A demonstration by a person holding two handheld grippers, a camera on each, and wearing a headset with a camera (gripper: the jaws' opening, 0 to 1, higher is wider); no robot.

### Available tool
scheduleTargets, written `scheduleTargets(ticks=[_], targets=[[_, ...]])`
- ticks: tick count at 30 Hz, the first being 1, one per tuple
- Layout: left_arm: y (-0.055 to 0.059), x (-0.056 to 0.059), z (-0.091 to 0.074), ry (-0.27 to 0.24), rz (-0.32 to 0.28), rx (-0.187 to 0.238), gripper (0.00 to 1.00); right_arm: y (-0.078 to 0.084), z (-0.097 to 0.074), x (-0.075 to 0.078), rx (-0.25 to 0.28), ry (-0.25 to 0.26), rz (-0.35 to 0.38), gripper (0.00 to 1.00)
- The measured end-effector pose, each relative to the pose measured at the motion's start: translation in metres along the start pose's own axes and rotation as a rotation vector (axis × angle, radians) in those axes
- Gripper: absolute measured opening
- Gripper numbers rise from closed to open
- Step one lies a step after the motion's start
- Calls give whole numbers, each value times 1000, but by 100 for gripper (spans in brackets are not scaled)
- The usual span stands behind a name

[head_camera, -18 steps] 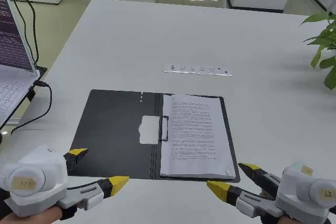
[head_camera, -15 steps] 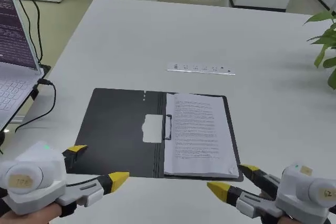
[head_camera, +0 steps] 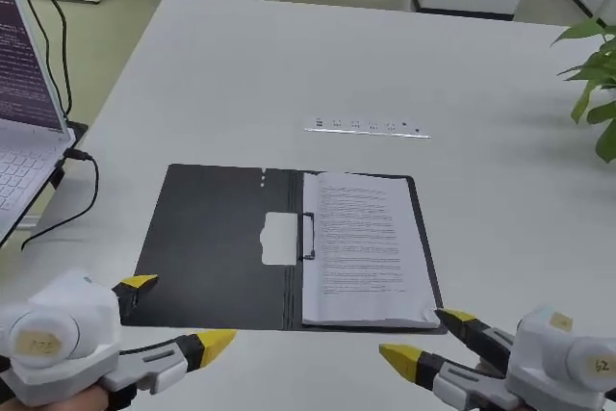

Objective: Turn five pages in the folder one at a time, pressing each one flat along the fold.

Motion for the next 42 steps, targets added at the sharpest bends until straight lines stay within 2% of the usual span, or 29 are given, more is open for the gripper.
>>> scheduleTargets(ticks=[5,13,17,27,33,42], targets=[[-6,-5,2,4,9,-9,73,-1,3,1,-6,10,-17,67],[-12,-13,5,-8,0,-5,73,-2,3,6,-4,14,-4,67],[-14,-14,6,-7,-5,0,73,-6,5,9,11,16,8,67],[-14,-11,7,-9,-9,5,73,-10,6,10,6,5,-4,67],[-13,-10,6,-6,-6,2,73,-17,6,11,32,4,8,67],[-15,-13,4,-10,-1,0,73,-15,6,8,29,1,9,67]])
Point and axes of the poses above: the centre of the closed fingertips' face, and the gripper's own axes: z roughly forward along the fingers, x roughly to its right, y roughly out of its underside, the point moved 3 cm from there along -z, roughly backward along the fingers, and after that the axes turned 3 degrees about -z, right-handed, at the moved point
